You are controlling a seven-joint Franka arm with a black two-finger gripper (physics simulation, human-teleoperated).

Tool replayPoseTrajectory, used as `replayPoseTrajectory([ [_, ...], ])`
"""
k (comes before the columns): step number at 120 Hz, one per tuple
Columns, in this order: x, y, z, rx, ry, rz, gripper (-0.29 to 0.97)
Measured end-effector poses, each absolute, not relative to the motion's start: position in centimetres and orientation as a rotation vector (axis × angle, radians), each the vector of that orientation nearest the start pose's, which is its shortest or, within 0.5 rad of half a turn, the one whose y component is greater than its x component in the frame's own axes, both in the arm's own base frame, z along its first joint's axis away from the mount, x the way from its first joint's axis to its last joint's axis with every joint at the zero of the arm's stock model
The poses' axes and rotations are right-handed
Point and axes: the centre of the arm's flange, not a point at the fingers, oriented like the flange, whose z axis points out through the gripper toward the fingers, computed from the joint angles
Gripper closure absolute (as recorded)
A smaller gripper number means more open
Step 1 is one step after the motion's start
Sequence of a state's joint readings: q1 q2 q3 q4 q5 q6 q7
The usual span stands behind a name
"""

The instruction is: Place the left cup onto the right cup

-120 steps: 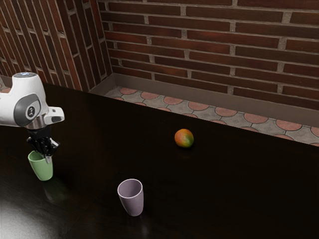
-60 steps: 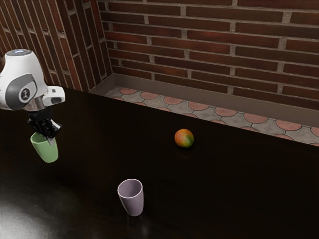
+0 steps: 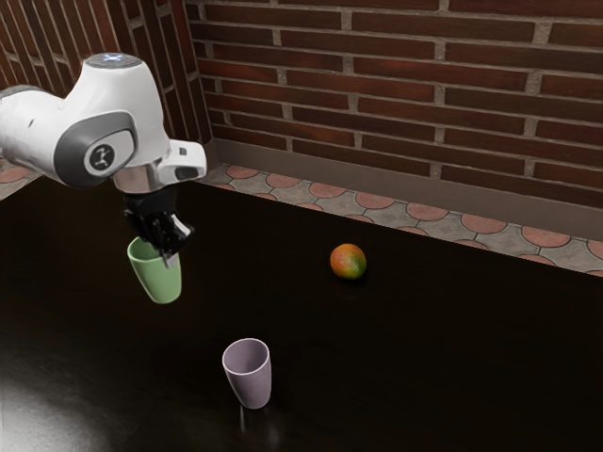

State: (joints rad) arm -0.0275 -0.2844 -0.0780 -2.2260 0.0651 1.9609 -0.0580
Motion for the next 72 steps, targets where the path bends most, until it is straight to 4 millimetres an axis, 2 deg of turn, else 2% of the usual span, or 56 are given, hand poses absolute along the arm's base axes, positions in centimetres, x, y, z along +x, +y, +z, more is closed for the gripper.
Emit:
replayPoseTrajectory([
  [20,45.8,-10.7,49.1,-3.063,0.112,-0.02,0.79],
  [34,45.5,-13.6,48.7,-3.072,0.07,0.0,0.79],
  [55,44.9,-16.2,47.9,-3.09,-0.03,0.031,0.79],
  [72,45.5,-17.1,47.3,-3.095,-0.117,0.047,0.79],
])
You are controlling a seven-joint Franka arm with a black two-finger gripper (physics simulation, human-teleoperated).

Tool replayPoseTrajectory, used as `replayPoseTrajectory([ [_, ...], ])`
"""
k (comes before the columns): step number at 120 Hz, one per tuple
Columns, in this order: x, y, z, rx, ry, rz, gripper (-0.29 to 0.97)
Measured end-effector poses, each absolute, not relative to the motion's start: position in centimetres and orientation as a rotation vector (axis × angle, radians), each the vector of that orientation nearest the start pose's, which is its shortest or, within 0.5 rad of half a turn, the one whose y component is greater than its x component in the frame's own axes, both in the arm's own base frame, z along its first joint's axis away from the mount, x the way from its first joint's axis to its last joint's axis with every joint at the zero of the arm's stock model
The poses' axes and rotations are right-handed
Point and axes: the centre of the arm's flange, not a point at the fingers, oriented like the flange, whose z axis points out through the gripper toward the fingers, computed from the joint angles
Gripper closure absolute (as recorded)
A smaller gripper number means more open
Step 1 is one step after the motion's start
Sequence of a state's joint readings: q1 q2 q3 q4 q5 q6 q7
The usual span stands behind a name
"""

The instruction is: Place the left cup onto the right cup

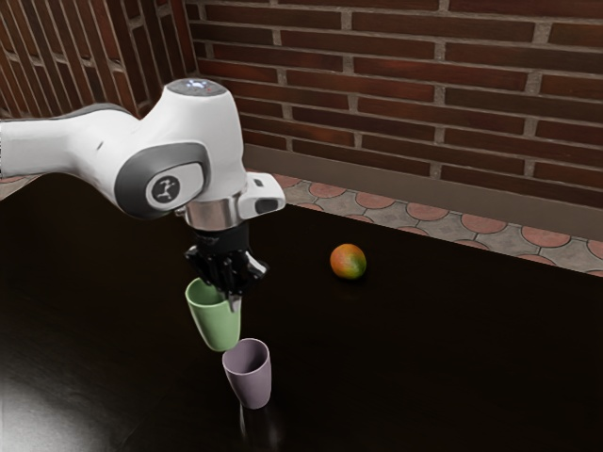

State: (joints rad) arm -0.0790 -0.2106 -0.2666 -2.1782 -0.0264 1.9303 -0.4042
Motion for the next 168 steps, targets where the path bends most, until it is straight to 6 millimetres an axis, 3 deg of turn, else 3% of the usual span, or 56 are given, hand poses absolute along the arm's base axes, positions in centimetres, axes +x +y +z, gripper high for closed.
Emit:
replayPoseTrajectory([
  [22,47.0,-17.7,46.3,-3.097,-0.214,0.075,0.79],
  [63,47.0,-19.4,44.9,-3.101,-0.326,0.122,0.79],
  [136,48.0,-18.8,41.9,-3.08,-0.459,0.183,0.79],
  [168,48.3,-18.7,42.2,-3.076,-0.464,0.15,0.79],
])
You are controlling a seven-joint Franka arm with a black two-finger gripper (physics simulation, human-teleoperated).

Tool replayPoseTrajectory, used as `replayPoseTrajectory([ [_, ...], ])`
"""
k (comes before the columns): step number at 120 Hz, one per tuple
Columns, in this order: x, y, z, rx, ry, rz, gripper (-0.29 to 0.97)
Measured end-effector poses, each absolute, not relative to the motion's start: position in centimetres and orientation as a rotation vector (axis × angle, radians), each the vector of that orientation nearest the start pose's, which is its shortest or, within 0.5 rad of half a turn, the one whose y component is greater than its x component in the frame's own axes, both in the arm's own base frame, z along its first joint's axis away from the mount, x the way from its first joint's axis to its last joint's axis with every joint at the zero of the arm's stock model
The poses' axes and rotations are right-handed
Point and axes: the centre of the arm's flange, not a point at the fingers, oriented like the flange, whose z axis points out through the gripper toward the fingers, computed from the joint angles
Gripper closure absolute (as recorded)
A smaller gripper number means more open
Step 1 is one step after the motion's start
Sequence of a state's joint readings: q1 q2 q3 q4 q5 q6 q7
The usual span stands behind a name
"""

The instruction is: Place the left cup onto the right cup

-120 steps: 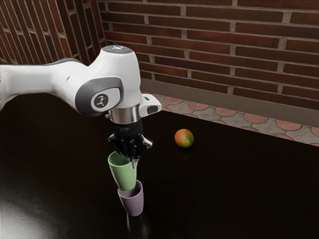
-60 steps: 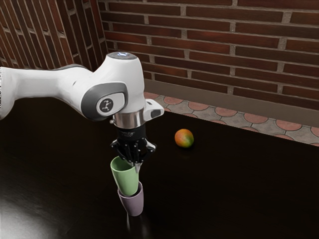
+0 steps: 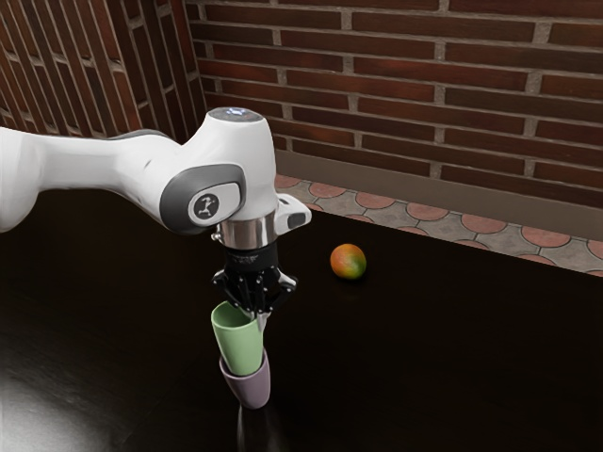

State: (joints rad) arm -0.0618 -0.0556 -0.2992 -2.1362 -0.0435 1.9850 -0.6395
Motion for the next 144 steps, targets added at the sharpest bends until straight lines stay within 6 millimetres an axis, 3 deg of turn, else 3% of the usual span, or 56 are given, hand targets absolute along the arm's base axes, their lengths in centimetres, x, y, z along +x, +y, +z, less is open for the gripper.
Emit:
replayPoseTrajectory([
  [15,48.4,-18.7,42.2,-3.08,-0.466,0.138,0.78],
  [36,48.5,-18.8,42.7,-3.103,-0.48,0.11,0.39],
  [53,48.2,-18.7,43.8,-3.111,-0.481,0.08,0.2],
  [77,47.6,-19.2,46.3,-3.116,-0.442,0.034,0.08],
  [94,48.8,-17.6,48.0,-3.127,-0.352,0.002,0.04],
  [104,50.8,-15.4,49.8,-3.126,-0.279,-0.03,0.03],
  [126,55.5,-6.2,52.1,-3.104,-0.196,-0.047,0.01],
  [144,56.3,0.0,55.9,-3.085,-0.142,-0.055,0.01],
])
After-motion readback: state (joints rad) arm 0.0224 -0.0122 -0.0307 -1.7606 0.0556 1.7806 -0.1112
